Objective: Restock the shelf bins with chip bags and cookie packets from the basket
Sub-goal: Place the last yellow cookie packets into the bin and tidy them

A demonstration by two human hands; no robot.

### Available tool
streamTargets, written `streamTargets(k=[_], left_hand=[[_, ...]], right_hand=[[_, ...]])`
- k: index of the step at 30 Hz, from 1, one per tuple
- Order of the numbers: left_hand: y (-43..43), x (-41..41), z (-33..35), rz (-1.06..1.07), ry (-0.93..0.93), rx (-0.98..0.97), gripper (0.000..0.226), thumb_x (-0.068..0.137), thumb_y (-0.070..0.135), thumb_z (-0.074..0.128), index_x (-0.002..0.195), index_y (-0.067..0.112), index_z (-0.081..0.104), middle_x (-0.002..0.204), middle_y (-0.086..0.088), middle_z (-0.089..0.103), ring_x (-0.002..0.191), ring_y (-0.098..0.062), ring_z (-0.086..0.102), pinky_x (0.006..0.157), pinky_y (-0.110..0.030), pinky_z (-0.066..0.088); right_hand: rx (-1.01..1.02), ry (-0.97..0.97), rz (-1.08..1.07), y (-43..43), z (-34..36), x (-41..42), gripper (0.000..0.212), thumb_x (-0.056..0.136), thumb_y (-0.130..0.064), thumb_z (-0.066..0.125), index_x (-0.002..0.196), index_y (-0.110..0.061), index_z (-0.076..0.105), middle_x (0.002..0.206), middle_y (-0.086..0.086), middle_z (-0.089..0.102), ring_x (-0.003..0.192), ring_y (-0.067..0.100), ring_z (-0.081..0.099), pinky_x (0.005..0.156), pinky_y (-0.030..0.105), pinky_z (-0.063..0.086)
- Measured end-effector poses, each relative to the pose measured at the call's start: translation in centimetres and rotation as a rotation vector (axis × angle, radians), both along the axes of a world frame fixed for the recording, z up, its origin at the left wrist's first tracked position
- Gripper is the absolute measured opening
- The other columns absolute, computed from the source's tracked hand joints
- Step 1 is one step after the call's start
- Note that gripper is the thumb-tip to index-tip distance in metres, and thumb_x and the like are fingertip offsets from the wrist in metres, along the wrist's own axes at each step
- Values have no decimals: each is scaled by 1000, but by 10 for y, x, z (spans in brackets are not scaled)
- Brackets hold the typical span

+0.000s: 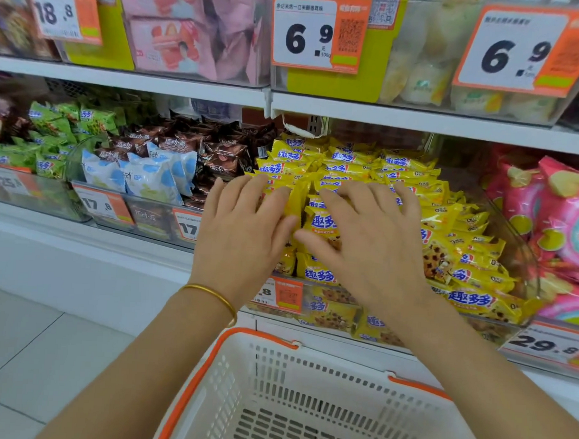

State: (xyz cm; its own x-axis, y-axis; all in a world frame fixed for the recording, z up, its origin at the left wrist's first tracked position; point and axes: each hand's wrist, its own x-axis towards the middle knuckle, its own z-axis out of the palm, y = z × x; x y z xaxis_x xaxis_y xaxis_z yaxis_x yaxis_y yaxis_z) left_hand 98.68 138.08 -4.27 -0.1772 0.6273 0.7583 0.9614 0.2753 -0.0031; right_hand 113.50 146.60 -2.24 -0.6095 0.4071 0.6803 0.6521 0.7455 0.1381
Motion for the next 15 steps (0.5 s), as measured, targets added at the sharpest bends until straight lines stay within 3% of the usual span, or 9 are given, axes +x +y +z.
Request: streamTargets(k=[5,11,15], left_hand=[[9,2,6,-92,9,2,46,99,32,31,132,7,52,139,-13,49,132,-29,42,113,-46,26],[18,10,3,21,38,-28,43,99,31,30,122,8,58,121,-11,61,112,-31,56,106,-46,35],[21,16,-1,63,33,-10,40,99,28,32,119,6,58,116,-12,61,110,-32,55,107,-46,34]], right_hand=[[20,-8,24,4,-3,0,54,94,-50,29,124,-18,61,125,0,63,121,22,54,106,55,32],[33,22,10,8,-8,4,51,93,-51,33,118,-18,63,121,0,64,115,22,58,102,52,37],[50,41,-3,9,-10,1,48,94,-50,35,116,-17,63,118,0,64,112,23,58,98,48,40]])
